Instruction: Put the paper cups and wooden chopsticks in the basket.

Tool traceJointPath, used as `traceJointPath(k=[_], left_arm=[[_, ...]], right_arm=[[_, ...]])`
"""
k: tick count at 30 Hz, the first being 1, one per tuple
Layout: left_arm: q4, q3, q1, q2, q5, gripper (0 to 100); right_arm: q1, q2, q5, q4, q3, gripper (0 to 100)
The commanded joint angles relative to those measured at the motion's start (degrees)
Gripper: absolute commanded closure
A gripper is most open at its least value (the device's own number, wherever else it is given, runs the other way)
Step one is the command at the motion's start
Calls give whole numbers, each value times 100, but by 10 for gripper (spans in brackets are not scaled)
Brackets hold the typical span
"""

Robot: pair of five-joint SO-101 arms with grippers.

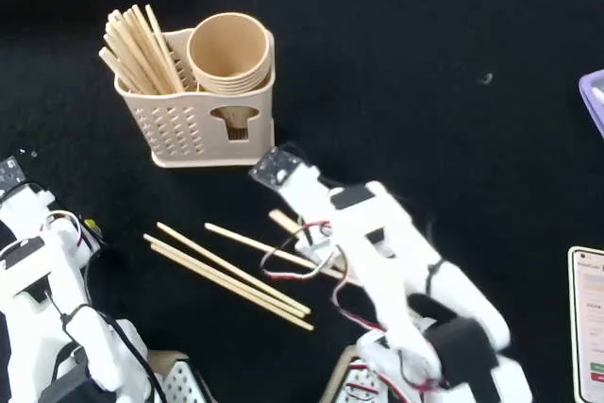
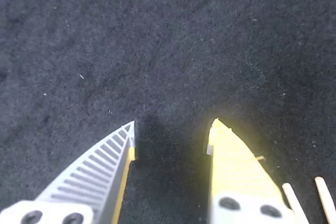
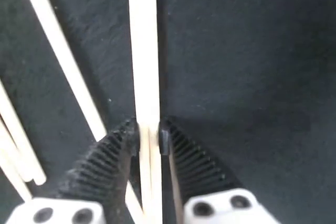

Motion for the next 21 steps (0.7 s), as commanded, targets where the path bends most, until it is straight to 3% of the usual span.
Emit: traceJointPath(k=[1, 5, 10, 17, 21], left_arm=[[-53, -66, 57, -132, -26, 776], [-53, -66, 57, -132, -26, 776], [-53, -66, 66, -123, -26, 776], [-62, -66, 66, -97, -26, 776], [-70, -66, 66, -88, -26, 776]], right_arm=[[105, -1244, -229, 563, -576, 988], [-53, -2510, -545, 835, -848, 988], [-607, -3749, -1292, 255, -840, 988], [-1943, -4725, -2303, -1354, -1473, 988], [-1987, -4488, -2338, -3077, -1631, 988]])
